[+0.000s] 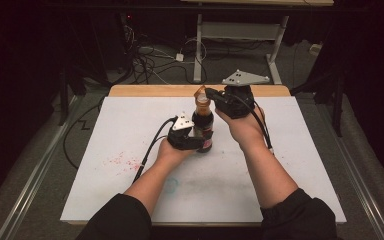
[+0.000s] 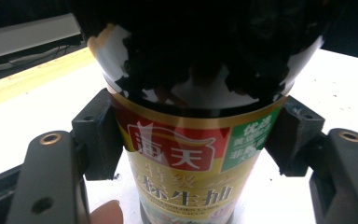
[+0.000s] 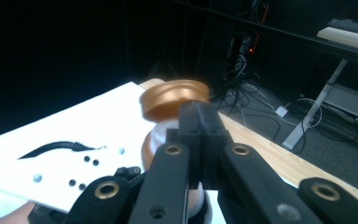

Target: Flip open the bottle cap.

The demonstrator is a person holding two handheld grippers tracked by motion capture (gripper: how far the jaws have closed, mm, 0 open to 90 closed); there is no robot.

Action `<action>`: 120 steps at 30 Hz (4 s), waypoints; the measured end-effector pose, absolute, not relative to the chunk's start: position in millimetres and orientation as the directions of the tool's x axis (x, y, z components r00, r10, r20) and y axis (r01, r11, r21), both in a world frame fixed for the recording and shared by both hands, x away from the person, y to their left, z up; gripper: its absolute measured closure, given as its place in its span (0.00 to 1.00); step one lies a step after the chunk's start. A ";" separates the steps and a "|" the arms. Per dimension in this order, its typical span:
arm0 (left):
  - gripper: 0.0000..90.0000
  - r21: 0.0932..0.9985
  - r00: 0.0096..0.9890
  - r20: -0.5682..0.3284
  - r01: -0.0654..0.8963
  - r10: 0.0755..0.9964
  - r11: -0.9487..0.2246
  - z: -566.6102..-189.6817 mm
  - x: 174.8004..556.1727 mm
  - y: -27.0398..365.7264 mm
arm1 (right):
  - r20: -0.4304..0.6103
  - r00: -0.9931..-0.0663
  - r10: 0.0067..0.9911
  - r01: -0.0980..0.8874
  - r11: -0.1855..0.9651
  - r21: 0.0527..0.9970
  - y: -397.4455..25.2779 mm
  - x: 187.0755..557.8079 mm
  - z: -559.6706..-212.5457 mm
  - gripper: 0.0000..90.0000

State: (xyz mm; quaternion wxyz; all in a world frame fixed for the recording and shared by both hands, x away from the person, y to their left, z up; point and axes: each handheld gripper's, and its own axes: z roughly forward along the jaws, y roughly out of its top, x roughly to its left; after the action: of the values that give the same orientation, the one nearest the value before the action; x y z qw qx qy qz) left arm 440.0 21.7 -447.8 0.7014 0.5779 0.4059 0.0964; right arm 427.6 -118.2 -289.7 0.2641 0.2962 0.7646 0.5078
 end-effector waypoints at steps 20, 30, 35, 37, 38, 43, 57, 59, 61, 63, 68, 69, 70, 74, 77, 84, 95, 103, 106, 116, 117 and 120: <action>0.32 0.891 0.653 -0.453 0.327 0.607 0.314 -448.3 438.9 19.7 | -0.110 -0.707 0.698 0.164 0.313 0.935 -102.8 431.3 -281.5 1.00; 0.32 0.891 0.653 -0.455 0.329 0.606 0.314 -448.5 439.1 20.1 | -0.111 -0.690 0.716 0.163 0.302 0.939 -122.1 423.3 -282.1 1.00; 0.32 0.890 0.652 -0.456 0.330 0.606 0.315 -448.5 439.1 20.0 | -0.114 -0.684 0.720 0.158 0.300 0.941 -131.6 417.7 -282.9 1.00; 0.32 0.890 0.652 -0.456 0.330 0.606 0.315 -448.4 439.1 20.1 | -0.115 -0.681 0.723 0.157 0.298 0.942 -134.9 415.3 -283.6 1.00; 0.32 0.890 0.651 -0.456 0.330 0.606 0.315 -448.4 439.1 20.0 | -0.117 -0.681 0.723 0.155 0.298 0.942 -136.8 414.4 -284.1 1.00; 0.32 0.890 0.651 -0.456 0.331 0.607 0.313 -448.4 439.1 20.2 | -0.113 -0.675 0.729 0.164 0.298 0.940 -144.7 410.4 -291.0 1.00; 0.32 0.889 0.646 -0.458 0.335 0.611 0.312 -447.5 438.9 20.0 | -0.060 -0.666 0.744 0.228 0.279 0.933 -168.8 412.7 -339.9 0.76; 0.31 0.889 0.645 -0.458 0.336 0.612 0.311 -447.4 438.9 19.8 | -0.056 -0.667 0.743 0.231 0.277 0.932 -171.4 413.2 -346.7 0.64; 0.31 0.890 0.645 -0.457 0.336 0.613 0.310 -447.3 438.9 19.9 | -0.054 -0.674 0.737 0.232 0.280 0.931 -173.6 414.0 -352.4 0.54; 0.31 0.889 0.644 -0.457 0.338 0.613 0.308 -447.0 439.1 20.1 | -0.058 -0.670 0.740 0.228 0.279 0.933 -175.5 413.0 -357.7 0.44; 0.31 0.890 0.644 -0.455 0.338 0.615 0.305 -446.6 438.8 20.1 | -0.044 -0.671 0.740 0.224 0.259 0.940 -182.6 412.7 -368.3 0.27; 0.31 0.890 0.643 -0.455 0.339 0.616 0.304 -446.5 438.8 20.3 | -0.045 -0.669 0.742 0.225 0.259 0.939 -183.2 412.8 -370.1 0.22; 0.31 0.891 0.644 -0.453 0.338 0.617 0.303 -446.5 438.6 20.3 | -0.049 -0.667 0.744 0.226 0.264 0.938 -183.6 413.2 -371.7 0.18; 0.24 0.892 0.638 -0.450 0.358 0.625 0.277 -449.0 438.3 20.9 | -0.044 -0.664 0.746 0.233 0.262 0.936 -185.7 413.8 -376.5 0.06; 0.13 0.869 0.614 -0.483 0.422 0.625 0.257 -452.9 440.7 25.0 | -0.037 -0.660 0.750 0.251 0.267 0.931 -187.1 415.2 -380.7 0.00; 0.00 0.851 0.586 -0.507 0.454 0.632 0.262 -459.8 436.1 37.2 | -0.032 -0.640 0.768 0.267 0.261 0.928 -193.3 413.2 -390.6 0.00; 0.00 0.849 0.568 -0.507 0.459 0.648 0.263 -473.1 421.0 59.0 | -0.023 -0.628 0.778 0.312 0.279 0.908 -200.4 408.9 -421.5 0.00; 0.00 0.851 0.551 -0.503 0.451 0.666 0.269 -481.6 403.7 80.9 | -0.020 -0.622 0.783 0.348 0.300 0.888 -205.8 399.5 -447.1 0.00; 0.00 0.850 0.545 -0.504 0.451 0.670 0.273 -483.1 396.8 89.8 | -0.018 -0.617 0.787 0.355 0.300 0.885 -209.6 394.2 -454.0 0.00; 0.00 0.857 0.535 -0.497 0.428 0.683 0.289 -483.1 373.1 118.8 | -0.032 -0.594 0.804 0.358 0.300 0.884 -225.9 371.9 -466.8 0.00; 0.00 0.860 0.537 -0.493 0.422 0.685 0.287 -483.3 369.6 122.1 | -0.034 -0.591 0.806 0.358 0.299 0.885 -228.1 369.2 -467.5 0.00; 0.00 0.862 0.537 -0.491 0.413 0.686 0.294 -482.8 359.3 132.8 | -0.041 -0.581 0.813 0.351 0.296 0.888 -234.9 360.3 -470.3 0.00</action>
State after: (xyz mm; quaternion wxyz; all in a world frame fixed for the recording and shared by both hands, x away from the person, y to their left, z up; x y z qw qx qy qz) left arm 359.3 132.8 -482.8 0.6530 0.5847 0.4699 0.1046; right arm 360.3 -234.9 -470.3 0.2535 0.3810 0.7639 0.4550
